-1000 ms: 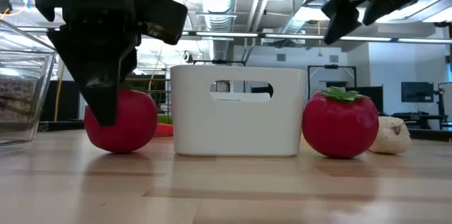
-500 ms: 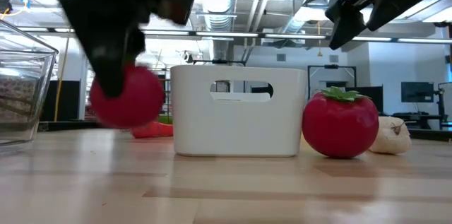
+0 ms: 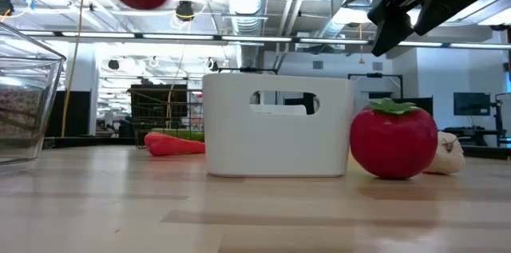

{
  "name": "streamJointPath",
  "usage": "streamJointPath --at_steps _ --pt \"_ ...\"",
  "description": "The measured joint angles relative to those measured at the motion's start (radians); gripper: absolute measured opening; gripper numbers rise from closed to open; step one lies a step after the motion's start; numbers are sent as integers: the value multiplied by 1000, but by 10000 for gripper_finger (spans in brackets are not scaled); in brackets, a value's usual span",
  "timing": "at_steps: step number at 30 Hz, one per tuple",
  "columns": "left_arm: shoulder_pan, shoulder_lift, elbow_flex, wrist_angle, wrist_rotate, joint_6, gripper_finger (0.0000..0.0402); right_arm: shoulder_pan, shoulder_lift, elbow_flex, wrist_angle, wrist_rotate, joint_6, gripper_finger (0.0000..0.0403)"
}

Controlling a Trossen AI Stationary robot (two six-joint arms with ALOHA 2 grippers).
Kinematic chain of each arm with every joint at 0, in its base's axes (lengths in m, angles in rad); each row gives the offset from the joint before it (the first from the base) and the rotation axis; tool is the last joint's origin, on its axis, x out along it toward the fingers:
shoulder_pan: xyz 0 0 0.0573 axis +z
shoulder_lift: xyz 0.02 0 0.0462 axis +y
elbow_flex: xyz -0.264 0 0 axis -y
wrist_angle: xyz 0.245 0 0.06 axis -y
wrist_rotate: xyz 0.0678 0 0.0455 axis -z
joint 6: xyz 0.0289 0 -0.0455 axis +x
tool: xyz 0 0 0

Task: Sort produce into baskets
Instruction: Put the left red tomato into the transparent bin

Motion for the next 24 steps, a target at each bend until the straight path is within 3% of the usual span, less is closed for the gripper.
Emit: streamJointPath --at_steps 10,20,24 --pt "-154 1 -25 -89 145 -250 254 0 0 0 0 0 0 372" --pt "-262 1 -24 -84 56 -431 255 0 0 0 0 0 0 372" --pt "-274 1 -24 -84 56 -447 274 0 0 0 -2 -1 0 372"
